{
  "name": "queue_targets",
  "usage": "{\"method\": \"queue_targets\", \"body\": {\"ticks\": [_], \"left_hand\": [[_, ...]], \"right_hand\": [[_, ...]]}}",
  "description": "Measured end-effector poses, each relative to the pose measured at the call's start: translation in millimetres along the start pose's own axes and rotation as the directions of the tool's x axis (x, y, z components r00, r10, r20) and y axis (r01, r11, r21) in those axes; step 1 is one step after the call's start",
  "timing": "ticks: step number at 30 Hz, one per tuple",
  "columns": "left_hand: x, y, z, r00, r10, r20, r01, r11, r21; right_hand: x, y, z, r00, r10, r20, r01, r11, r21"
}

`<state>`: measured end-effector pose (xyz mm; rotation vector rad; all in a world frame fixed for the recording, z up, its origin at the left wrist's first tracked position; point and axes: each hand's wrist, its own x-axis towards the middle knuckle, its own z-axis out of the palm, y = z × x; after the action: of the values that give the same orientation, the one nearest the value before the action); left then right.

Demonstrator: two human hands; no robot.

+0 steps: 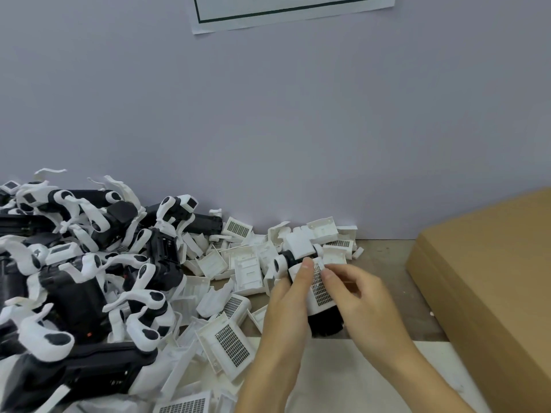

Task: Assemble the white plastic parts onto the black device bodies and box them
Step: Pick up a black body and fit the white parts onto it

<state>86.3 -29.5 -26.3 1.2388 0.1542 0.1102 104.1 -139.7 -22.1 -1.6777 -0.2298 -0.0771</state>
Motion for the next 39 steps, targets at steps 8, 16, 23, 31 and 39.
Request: {"method": "queue_targets", "body": {"ticks": [8, 16, 23, 31, 39], "left_hand": [[-4, 3, -1, 0.982, 0.128, 0.138, -0.15, 0.974, 0.167], [-3, 2, 4, 0.996, 0.085, -0.031, -0.077, 0.974, 0.214], [-3, -1, 6, 0.979, 0.192, -0.07, -0.175, 0.965, 0.197], [-3, 1, 5, 0.912, 0.394, -0.112, -0.33, 0.867, 0.373], [-4, -2, 10, 0.966, 0.246, -0.076, -0.219, 0.94, 0.261]], "right_hand": [[0, 1, -13, 0.961, 0.132, 0.242, -0.195, 0.947, 0.257], [0, 4, -2, 0.995, 0.102, 0.019, -0.102, 0.928, 0.358], [-3, -2, 1, 0.987, 0.122, 0.108, -0.156, 0.9, 0.407], [-5, -4, 4, 1.0, -0.002, -0.012, 0.006, 0.957, 0.291], [-2, 2, 2, 0.996, 0.082, 0.044, -0.092, 0.937, 0.336]]}}
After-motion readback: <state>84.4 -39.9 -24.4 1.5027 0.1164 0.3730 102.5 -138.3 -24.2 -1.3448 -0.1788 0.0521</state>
